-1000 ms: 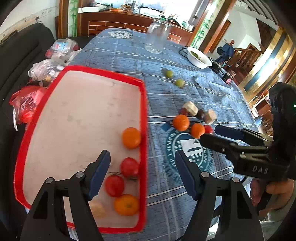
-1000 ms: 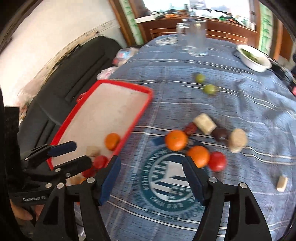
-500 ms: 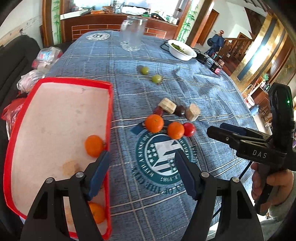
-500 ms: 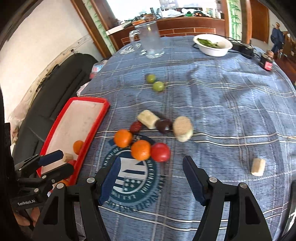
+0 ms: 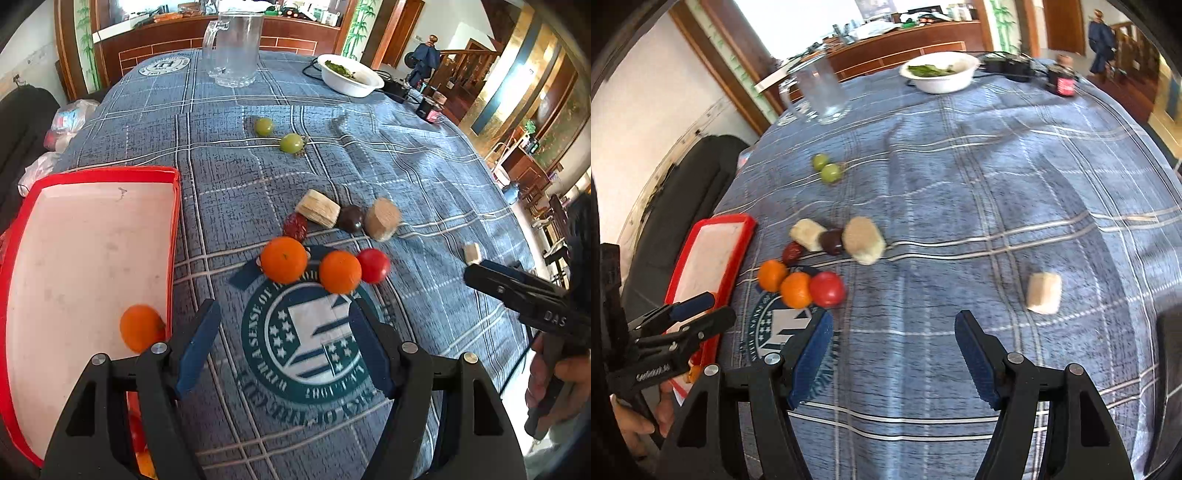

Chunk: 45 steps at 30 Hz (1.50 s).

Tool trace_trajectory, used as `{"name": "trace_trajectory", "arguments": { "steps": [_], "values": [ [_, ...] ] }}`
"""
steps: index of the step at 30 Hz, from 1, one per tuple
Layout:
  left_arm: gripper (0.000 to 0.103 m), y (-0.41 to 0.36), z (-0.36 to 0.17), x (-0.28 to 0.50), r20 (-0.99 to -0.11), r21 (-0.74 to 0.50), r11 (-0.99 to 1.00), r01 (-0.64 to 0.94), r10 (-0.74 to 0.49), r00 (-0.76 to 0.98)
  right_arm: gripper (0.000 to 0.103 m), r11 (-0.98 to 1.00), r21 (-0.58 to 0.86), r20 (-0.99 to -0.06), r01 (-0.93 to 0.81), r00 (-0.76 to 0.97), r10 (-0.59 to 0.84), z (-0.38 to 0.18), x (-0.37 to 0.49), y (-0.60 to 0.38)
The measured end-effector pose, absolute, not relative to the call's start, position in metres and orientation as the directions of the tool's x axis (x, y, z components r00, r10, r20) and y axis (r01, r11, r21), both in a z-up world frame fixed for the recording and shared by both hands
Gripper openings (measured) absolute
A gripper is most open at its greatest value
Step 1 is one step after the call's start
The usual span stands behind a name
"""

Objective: Organize fruits
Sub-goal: 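Grasp a rectangular tan bread block with the right tool while the left tool grasps an orange, then carry the orange and bread block over the red-rimmed tray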

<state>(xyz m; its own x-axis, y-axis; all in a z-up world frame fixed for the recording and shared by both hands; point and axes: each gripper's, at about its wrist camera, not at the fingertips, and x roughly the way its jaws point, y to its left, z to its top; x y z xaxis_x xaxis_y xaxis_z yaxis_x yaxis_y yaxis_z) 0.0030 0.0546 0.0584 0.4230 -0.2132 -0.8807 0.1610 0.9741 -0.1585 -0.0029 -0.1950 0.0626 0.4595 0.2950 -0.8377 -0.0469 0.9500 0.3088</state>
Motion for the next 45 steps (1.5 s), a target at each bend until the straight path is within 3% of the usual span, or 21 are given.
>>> {"name": "trace_trajectory", "arguments": {
  "steps": [9,22,25,31,35,45],
  "values": [
    [0.071,0.059,0.044,0.026,-0.896,-0.151,0.979,0.134,-0.193,0.401,0.069,0.943,0.316,-0.838,0.102,0.496,0.227,0.062,-0.002,-0.245],
    [0.066,0.044,0.025,0.042,-0.918,-0.100,0.979,0.175,-0.159,0.362,0.043,0.942,0.270,-0.889,0.199,0.428,0.164,0.033,0.012,-0.273],
    [0.059,0.043,0.020,0.047,-0.923,-0.090,0.980,0.177,-0.149,0.354,0.039,0.947,0.255,-0.896,0.195,0.415,0.156,0.029,0.018,-0.271],
    [0.056,0.038,0.012,0.054,-0.930,-0.069,0.980,0.184,-0.129,0.343,0.031,0.960,0.212,-0.911,0.182,0.393,0.127,0.021,0.026,-0.269],
    [0.034,0.037,0.014,0.055,-0.925,-0.088,0.977,0.193,-0.153,0.349,0.027,0.969,0.188,-0.913,0.161,0.393,0.112,0.021,0.029,-0.267],
    [0.034,0.040,0.026,0.043,-0.917,-0.124,0.975,0.187,-0.184,0.354,0.026,0.962,0.241,-0.891,0.126,0.421,0.169,0.036,0.024,-0.255]
  ]
}}
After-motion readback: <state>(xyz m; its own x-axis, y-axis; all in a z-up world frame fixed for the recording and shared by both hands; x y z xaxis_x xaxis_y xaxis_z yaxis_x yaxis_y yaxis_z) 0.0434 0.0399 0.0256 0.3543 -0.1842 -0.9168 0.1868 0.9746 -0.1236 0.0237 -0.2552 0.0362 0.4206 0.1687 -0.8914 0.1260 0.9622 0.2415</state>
